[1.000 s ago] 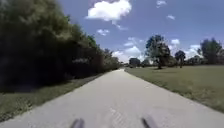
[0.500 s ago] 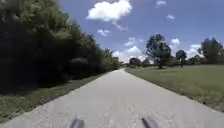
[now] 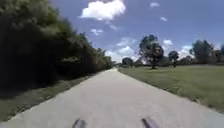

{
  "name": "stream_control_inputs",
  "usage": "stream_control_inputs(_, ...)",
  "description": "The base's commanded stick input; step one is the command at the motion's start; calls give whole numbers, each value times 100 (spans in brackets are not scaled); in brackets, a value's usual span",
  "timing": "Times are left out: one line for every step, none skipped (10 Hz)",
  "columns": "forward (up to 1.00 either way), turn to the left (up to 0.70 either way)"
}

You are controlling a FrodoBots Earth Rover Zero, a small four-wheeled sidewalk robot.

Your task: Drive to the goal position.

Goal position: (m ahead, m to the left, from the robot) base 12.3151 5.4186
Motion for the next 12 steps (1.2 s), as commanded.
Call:
stream_control_inputs(50,0)
stream_control_inputs(50,0)
stream_control_inputs(50,0)
stream_control_inputs(50,0)
stream_control_inputs(50,0)
stream_control_inputs(50,0)
stream_control_inputs(50,0)
stream_control_inputs(50,0)
stream_control_inputs(50,0)
stream_control_inputs(50,0)
stream_control_inputs(50,0)
stream_control_inputs(50,0)
